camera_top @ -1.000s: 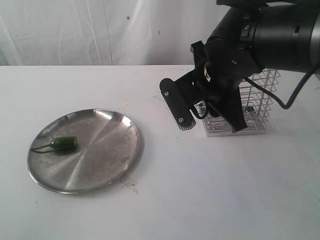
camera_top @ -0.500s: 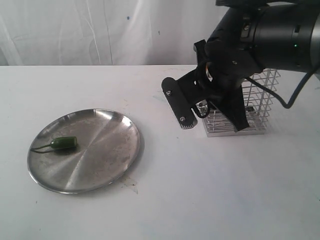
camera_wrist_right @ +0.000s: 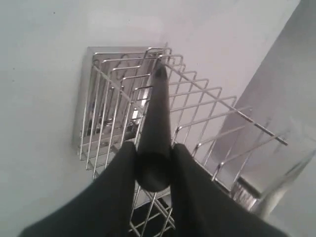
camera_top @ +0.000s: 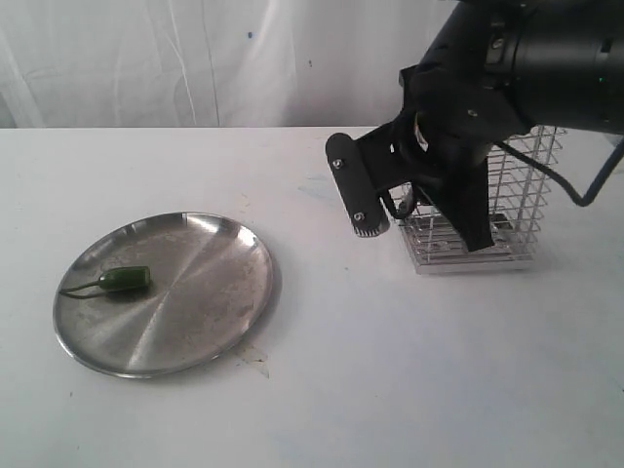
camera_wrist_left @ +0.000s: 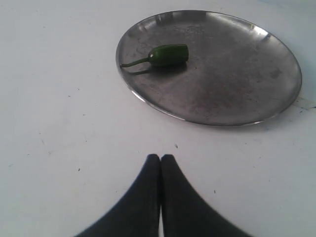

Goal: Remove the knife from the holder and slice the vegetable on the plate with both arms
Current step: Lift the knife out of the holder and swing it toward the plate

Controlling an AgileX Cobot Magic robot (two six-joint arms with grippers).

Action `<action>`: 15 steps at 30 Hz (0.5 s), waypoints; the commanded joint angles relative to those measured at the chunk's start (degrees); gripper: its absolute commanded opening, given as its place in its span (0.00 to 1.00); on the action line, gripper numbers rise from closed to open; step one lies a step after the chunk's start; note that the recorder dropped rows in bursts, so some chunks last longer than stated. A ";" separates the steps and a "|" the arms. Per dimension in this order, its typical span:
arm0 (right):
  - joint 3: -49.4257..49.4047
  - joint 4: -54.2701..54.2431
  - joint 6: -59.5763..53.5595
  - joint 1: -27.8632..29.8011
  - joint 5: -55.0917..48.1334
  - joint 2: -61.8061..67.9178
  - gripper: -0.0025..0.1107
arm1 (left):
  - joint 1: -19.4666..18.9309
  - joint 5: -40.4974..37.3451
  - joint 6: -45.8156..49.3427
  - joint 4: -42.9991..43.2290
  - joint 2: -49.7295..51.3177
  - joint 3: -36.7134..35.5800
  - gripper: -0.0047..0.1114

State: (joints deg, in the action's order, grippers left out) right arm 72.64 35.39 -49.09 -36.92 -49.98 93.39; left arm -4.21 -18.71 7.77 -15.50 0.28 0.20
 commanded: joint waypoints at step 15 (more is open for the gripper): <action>-0.02 -7.91 10.76 0.32 -2.31 -14.58 0.02 | 0.27 -0.18 -0.07 -0.45 -0.28 -0.20 0.04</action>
State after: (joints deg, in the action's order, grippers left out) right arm 72.64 29.48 -39.14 -36.92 -52.96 82.35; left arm -4.21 -18.71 7.77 -15.50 0.28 0.20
